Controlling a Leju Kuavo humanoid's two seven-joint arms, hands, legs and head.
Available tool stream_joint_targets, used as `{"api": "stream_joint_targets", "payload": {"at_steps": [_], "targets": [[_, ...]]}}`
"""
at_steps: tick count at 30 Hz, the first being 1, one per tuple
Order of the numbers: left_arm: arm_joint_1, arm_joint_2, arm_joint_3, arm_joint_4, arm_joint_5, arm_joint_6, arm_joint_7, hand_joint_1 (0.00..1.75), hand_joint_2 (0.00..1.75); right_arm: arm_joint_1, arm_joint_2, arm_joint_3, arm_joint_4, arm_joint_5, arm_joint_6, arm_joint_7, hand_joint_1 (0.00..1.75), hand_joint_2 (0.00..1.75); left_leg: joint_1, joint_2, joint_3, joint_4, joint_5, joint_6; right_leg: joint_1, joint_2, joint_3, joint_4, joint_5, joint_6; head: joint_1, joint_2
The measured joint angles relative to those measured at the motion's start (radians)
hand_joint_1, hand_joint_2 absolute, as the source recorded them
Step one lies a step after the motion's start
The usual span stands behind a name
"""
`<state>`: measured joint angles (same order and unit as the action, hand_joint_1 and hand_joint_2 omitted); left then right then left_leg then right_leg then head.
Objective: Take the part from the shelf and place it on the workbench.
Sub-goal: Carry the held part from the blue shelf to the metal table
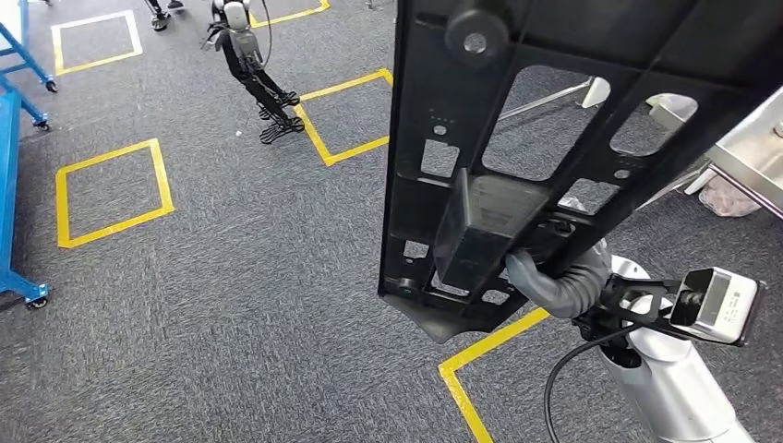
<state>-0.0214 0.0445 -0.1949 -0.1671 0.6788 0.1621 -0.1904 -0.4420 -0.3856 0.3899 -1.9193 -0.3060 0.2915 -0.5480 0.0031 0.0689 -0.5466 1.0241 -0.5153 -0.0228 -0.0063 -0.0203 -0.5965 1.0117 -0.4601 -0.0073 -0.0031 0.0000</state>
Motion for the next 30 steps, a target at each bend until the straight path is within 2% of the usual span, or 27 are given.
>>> {"api": "stream_joint_targets", "payload": {"at_steps": [1,3,4,5,6,7,9,10,11,12,14,15,16,18,19,20,21,22,24,25,26,27,29,30], "targets": [[0.000,0.000,0.000,0.000,0.000,0.000,0.000,0.00,0.00,0.001,0.000,-0.007,-0.003,0.004,0.001,0.001,1.75,1.75,0.002,-0.017,-0.016,0.039,-0.026,-0.004,-0.002,0.007,0.001,-0.003,0.002,-0.005,0.000,0.000],[0.001,0.000,0.000,0.000,0.001,0.004,0.001,0.00,0.00,0.004,0.000,-0.015,-0.006,0.012,0.005,0.002,1.75,1.75,0.005,-0.049,-0.077,0.173,-0.090,-0.008,-0.001,0.024,0.001,-0.003,0.002,-0.011,-0.002,0.000],[0.001,0.001,0.000,0.000,0.002,0.007,0.001,0.00,0.00,0.007,0.000,-0.017,-0.006,0.015,0.008,0.002,1.75,1.75,0.005,-0.055,-0.108,0.236,-0.111,-0.009,0.000,0.034,0.002,-0.002,0.002,-0.013,-0.001,0.000],[0.002,0.001,0.001,0.000,0.003,0.010,0.001,0.00,0.00,0.009,0.000,-0.018,-0.006,0.017,0.012,0.002,1.75,1.75,0.005,-0.058,-0.126,0.270,-0.114,-0.008,0.001,0.045,0.002,-0.001,0.002,-0.013,-0.001,0.000],[0.002,0.001,0.001,0.000,0.003,0.012,0.000,0.00,0.00,0.010,0.000,-0.020,-0.006,0.018,0.014,0.002,1.75,1.75,0.005,-0.060,-0.126,0.264,-0.096,-0.007,0.001,0.056,0.002,0.000,0.002,-0.013,-0.002,0.000],[0.003,0.001,0.001,0.000,0.003,0.013,-0.001,0.00,0.00,0.009,0.000,-0.023,-0.007,0.019,0.015,0.003,1.75,1.75,0.005,-0.065,-0.107,0.217,-0.061,-0.003,0.001,0.068,0.003,0.002,0.002,-0.013,-0.001,0.000],[0.003,0.003,0.002,0.000,0.003,0.012,-0.005,0.00,0.00,0.007,0.001,-0.027,-0.010,0.019,0.016,0.007,1.75,1.75,0.006,-0.095,-0.048,0.078,0.010,0.005,0.002,0.089,0.002,0.004,0.002,-0.010,-0.001,0.000],[0.002,0.004,0.003,0.000,0.003,0.011,-0.007,0.00,0.00,0.007,0.001,-0.028,-0.013,0.019,0.016,0.009,1.75,1.75,0.006,-0.110,-0.026,0.026,0.028,0.008,0.001,0.098,0.000,0.006,0.003,-0.007,-0.001,0.000],[0.001,0.004,0.003,0.000,0.003,0.011,-0.009,0.00,0.00,0.007,0.001,-0.028,-0.015,0.019,0.016,0.011,1.75,1.75,0.005,-0.120,-0.014,-0.002,0.032,0.010,0.000,0.107,-0.004,0.006,0.005,-0.002,-0.001,0.000],[0.000,0.005,0.004,0.000,0.003,0.010,-0.011,0.00,0.00,0.008,0.001,-0.029,-0.015,0.019,0.016,0.013,1.75,1.75,0.003,-0.121,-0.010,-0.010,0.030,0.012,-0.001,0.115,-0.007,0.005,0.008,0.005,-0.001,0.000],[-0.004,0.004,0.005,0.000,0.003,0.010,-0.014,0.00,0.00,0.011,0.001,-0.030,-0.018,0.019,0.015,0.012,1.75,1.75,0.004,-0.104,-0.007,-0.021,0.037,0.022,-0.003,0.124,-0.011,0.003,0.011,0.017,-0.001,0.000],[-0.004,0.003,0.006,0.000,0.003,0.011,-0.015,0.00,0.00,0.013,0.001,-0.030,-0.019,0.020,0.014,0.009,1.75,1.75,0.005,-0.095,-0.005,-0.029,0.042,0.030,-0.002,0.111,-0.017,0.013,0.002,0.022,0.001,0.000],[-0.004,0.002,0.007,0.000,0.004,0.012,-0.016,0.00,0.00,0.016,0.001,-0.031,-0.020,0.022,0.014,0.004,1.75,1.75,0.006,-0.085,-0.003,-0.038,0.047,0.036,-0.001,0.090,-0.031,0.043,-0.019,0.025,0.004,0.000],[-0.002,-0.001,0.008,0.000,0.005,0.015,-0.017,0.00,0.00,0.027,0.001,-0.031,-0.022,0.026,0.014,-0.009,1.75,1.75,0.006,-0.067,-0.003,-0.045,0.052,0.043,-0.001,0.044,-0.085,0.161,-0.084,0.031,0.010,0.000],[-0.002,-0.001,0.009,0.000,0.005,0.016,-0.017,0.00,0.00,0.036,0.001,-0.030,-0.022,0.028,0.014,-0.013,1.75,1.75,0.005,-0.058,-0.003,-0.045,0.052,0.044,-0.003,0.036,-0.114,0.227,-0.111,0.034,0.011,0.000],[-0.001,-0.002,0.009,0.000,0.006,0.017,-0.017,0.00,0.00,0.044,0.001,-0.030,-0.022,0.030,0.014,-0.017,1.75,1.75,0.005,-0.048,-0.004,-0.044,0.052,0.044,-0.005,0.032,-0.132,0.270,-0.122,0.036,0.011,0.000],[-0.001,-0.003,0.009,0.000,0.006,0.017,-0.017,0.00,0.00,0.051,0.001,-0.030,-0.022,0.030,0.014,-0.018,1.75,1.75,0.005,-0.039,-0.004,-0.044,0.051,0.043,-0.007,0.030,-0.133,0.276,-0.115,0.038,0.011,0.000],[-0.002,-0.004,0.010,0.000,0.006,0.017,-0.017,0.00,0.00,0.054,0.001,-0.030,-0.022,0.031,0.014,-0.019,1.75,1.75,0.005,-0.030,-0.004,-0.042,0.050,0.042,-0.008,0.025,-0.113,0.241,-0.091,0.039,0.011,0.000],[-0.002,-0.006,0.010,0.000,0.008,0.018,-0.018,0.00,0.00,0.055,0.001,-0.030,-0.022,0.031,0.014,-0.021,1.75,1.75,0.003,-0.013,-0.002,-0.037,0.045,0.036,-0.006,-0.008,-0.035,0.097,-0.032,0.037,0.011,0.000],[-0.003,-0.008,0.011,0.000,0.009,0.018,-0.018,0.00,0.00,0.055,0.002,-0.030,-0.022,0.031,0.014,-0.022,1.75,1.75,0.001,-0.007,-0.002,-0.034,0.042,0.031,-0.003,-0.023,-0.004,0.037,-0.013,0.032,0.010,0.000],[-0.003,-0.008,0.011,0.000,0.010,0.018,-0.019,0.00,0.00,0.055,0.002,-0.030,-0.022,0.032,0.014,-0.023,1.75,1.75,-0.001,-0.001,-0.002,-0.032,0.039,0.026,0.001,-0.033,0.014,0.002,-0.005,0.027,0.010,0.000],[-0.003,-0.008,0.011,0.000,0.010,0.018,-0.020,0.00,0.00,0.055,0.002,-0.029,-0.022,0.033,0.015,-0.024,1.75,1.75,-0.003,0.005,-0.001,-0.030,0.037,0.021,0.004,-0.034,0.018,-0.009,-0.006,0.022,0.009,0.000],[-0.004,-0.009,0.012,0.000,0.011,0.017,-0.024,0.00,0.00,0.054,0.003,-0.028,-0.022,0.038,0.016,-0.023,1.75,1.75,-0.003,0.019,0.001,-0.029,0.033,0.011,0.003,-0.014,0.015,-0.011,-0.002,0.012,0.009,0.000],[-0.005,-0.009,0.013,0.000,0.011,0.016,-0.027,0.00,0.00,0.051,0.005,-0.028,-0.022,0.039,0.017,-0.021,1.75,1.75,-0.001,0.012,-0.001,-0.021,0.024,0.005,0.002,-0.006,0.016,-0.013,0.000,0.006,0.008,0.000]]}}
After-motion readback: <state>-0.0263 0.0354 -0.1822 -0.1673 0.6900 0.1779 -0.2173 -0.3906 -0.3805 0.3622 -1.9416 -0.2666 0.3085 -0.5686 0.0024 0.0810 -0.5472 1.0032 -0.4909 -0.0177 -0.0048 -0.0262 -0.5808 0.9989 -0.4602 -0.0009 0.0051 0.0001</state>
